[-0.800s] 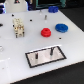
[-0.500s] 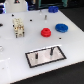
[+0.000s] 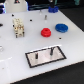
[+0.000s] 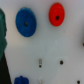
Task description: Insert the blue gear onto the right peg, followed by the red gear
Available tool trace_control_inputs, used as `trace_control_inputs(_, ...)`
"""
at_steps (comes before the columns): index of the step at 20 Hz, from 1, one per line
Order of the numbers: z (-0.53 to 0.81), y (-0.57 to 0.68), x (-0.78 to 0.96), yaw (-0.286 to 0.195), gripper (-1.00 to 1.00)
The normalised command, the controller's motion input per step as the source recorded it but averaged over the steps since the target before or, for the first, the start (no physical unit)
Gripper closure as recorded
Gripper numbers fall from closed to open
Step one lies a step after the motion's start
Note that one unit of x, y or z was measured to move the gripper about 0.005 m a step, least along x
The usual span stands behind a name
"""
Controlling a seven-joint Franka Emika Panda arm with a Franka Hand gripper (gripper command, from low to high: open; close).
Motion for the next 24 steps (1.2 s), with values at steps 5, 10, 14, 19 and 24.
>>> trace_control_inputs(5,-0.36,0.55,-0.27,0.000,-1.00)
trace_control_inputs(10,-0.49,0.37,-0.22,0.000,-1.00)
trace_control_inputs(14,-0.52,0.35,-0.22,0.000,-1.00)
trace_control_inputs(19,-0.56,0.12,-0.30,0.000,-1.00)
trace_control_inputs(24,-0.53,-0.18,-0.23,0.000,-1.00)
